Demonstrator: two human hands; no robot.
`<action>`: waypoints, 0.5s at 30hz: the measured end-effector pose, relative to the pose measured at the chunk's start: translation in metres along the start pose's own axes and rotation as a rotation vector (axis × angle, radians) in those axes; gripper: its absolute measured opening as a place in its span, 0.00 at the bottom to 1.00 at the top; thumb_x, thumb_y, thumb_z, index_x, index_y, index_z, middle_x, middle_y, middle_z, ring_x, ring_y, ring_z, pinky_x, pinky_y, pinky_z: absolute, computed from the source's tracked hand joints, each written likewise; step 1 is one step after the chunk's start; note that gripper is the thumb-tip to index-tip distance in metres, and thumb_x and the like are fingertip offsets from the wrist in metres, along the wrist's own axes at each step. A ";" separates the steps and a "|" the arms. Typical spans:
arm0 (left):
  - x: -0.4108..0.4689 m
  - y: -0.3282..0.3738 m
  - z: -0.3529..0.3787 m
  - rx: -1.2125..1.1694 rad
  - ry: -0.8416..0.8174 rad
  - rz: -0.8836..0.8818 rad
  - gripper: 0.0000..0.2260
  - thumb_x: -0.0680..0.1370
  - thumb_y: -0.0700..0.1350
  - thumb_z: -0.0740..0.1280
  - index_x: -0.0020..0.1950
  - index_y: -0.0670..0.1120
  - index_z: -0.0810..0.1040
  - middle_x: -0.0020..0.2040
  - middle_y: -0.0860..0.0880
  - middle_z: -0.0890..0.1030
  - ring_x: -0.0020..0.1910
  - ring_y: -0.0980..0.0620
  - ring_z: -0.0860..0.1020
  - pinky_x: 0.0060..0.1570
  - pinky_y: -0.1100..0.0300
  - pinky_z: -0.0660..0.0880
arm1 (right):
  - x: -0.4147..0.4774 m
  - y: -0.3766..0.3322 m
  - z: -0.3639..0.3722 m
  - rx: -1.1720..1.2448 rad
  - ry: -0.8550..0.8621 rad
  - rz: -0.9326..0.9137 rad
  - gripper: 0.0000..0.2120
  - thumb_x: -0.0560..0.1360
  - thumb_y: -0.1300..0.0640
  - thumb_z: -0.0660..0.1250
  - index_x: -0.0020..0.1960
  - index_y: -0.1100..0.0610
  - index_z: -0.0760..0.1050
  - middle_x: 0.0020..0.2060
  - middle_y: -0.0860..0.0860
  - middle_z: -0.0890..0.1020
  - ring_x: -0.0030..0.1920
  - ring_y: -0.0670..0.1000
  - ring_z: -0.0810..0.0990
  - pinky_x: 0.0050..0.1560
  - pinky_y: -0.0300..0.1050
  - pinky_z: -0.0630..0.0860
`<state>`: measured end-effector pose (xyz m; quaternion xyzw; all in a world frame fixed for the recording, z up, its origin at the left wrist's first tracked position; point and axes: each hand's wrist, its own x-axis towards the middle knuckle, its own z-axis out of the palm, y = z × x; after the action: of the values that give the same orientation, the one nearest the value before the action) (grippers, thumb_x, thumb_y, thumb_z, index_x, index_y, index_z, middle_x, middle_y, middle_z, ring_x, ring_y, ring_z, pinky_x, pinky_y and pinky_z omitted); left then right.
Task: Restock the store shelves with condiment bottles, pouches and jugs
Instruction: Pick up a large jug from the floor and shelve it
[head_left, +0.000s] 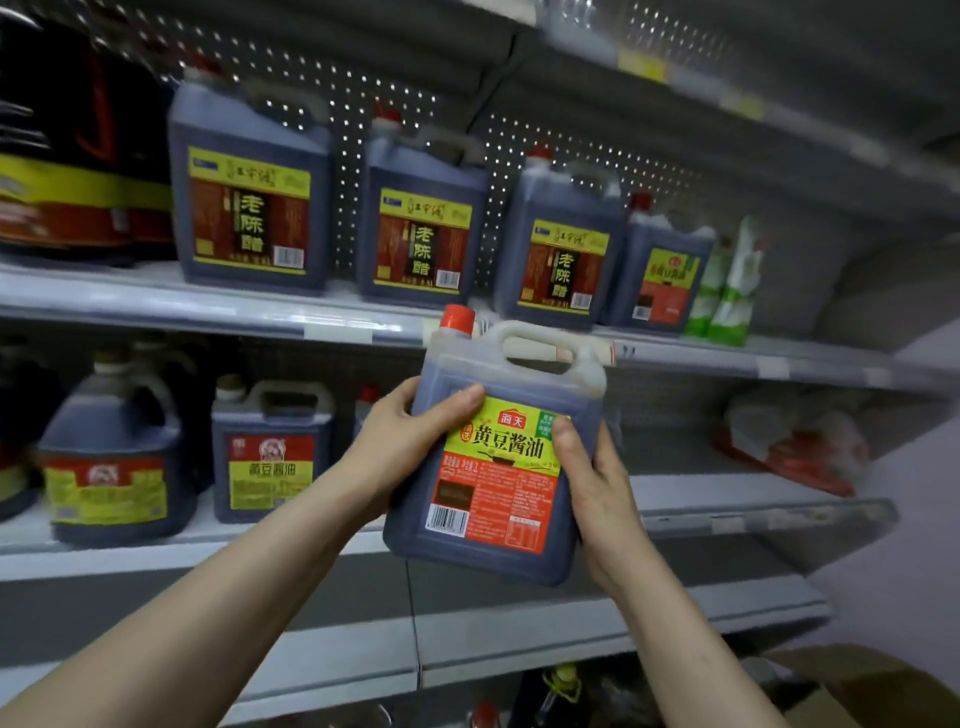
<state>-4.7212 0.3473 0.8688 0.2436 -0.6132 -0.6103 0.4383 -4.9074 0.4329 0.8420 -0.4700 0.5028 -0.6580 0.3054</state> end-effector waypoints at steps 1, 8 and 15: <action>0.005 0.005 -0.002 0.012 -0.012 0.009 0.27 0.67 0.60 0.75 0.60 0.49 0.76 0.48 0.46 0.86 0.46 0.45 0.86 0.40 0.58 0.82 | 0.005 -0.003 0.003 -0.012 0.020 -0.019 0.39 0.68 0.34 0.72 0.76 0.40 0.64 0.57 0.51 0.85 0.54 0.53 0.86 0.54 0.56 0.82; 0.036 0.023 -0.010 0.063 -0.065 0.064 0.29 0.65 0.64 0.75 0.61 0.52 0.76 0.49 0.48 0.87 0.47 0.48 0.86 0.42 0.59 0.82 | 0.027 -0.021 0.012 -0.049 0.101 -0.107 0.28 0.72 0.37 0.68 0.71 0.38 0.69 0.55 0.51 0.86 0.53 0.53 0.86 0.56 0.58 0.82; 0.052 0.011 0.004 0.073 -0.060 0.076 0.31 0.65 0.66 0.76 0.61 0.51 0.75 0.48 0.49 0.87 0.46 0.49 0.86 0.39 0.63 0.81 | 0.041 -0.011 -0.010 -0.044 0.074 -0.076 0.28 0.72 0.37 0.68 0.70 0.38 0.68 0.53 0.50 0.86 0.51 0.53 0.87 0.47 0.48 0.84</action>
<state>-4.7480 0.3080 0.8920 0.2175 -0.6567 -0.5774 0.4336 -4.9305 0.4044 0.8648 -0.4709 0.5100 -0.6747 0.2509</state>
